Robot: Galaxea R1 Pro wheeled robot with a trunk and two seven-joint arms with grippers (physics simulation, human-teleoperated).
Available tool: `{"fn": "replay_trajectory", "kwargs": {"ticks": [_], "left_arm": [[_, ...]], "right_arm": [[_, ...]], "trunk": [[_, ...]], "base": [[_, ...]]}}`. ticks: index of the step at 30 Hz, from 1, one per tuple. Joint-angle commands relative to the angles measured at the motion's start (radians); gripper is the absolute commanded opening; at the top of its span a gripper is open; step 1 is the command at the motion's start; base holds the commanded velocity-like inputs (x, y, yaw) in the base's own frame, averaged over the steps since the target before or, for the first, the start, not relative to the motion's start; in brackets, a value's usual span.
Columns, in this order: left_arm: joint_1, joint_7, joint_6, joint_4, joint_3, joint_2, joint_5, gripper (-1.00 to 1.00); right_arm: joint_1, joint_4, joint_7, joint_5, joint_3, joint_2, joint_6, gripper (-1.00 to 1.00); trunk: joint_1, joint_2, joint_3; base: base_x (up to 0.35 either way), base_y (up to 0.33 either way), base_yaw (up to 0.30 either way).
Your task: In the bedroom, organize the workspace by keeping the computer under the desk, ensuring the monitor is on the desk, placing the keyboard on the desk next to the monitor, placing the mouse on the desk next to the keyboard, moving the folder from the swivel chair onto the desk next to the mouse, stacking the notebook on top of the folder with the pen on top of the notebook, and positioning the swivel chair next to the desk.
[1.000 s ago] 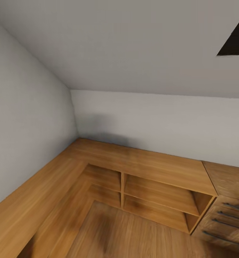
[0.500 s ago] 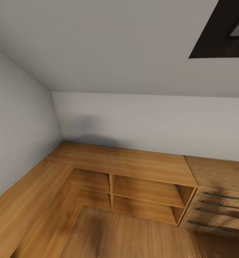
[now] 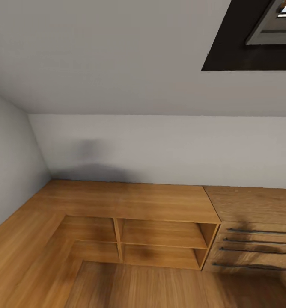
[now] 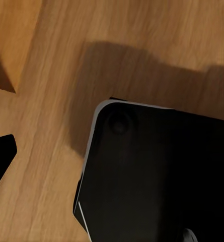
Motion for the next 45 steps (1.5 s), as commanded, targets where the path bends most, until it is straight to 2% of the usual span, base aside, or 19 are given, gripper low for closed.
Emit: {"fn": "replay_trajectory", "kwargs": {"ticks": [1,28,45], "left_arm": [[0.001,0.004,-0.001,-0.002,-0.003,0.0,0.004,1.0],[0.001,0.003,-0.001,-0.002,-0.001,0.002,0.004,1.0],[0.001,0.003,-0.001,-0.002,-0.001,0.002,0.004,1.0]], "right_arm": [[-0.001,0.002,-0.003,-0.006,0.009,0.0,-0.003,1.0],[-0.001,0.002,-0.003,-0.006,0.009,0.0,-0.003,1.0],[-0.001,0.002,-0.003,-0.006,0.009,0.0,-0.002,1.0]], "trunk": [[0.001,-0.002,-0.001],[0.001,-0.002,0.013],[0.001,-0.002,0.007]], "base": [[0.104,0.0,-0.266],[0.013,0.0,-0.264],[0.0,0.07,-0.256]]}}
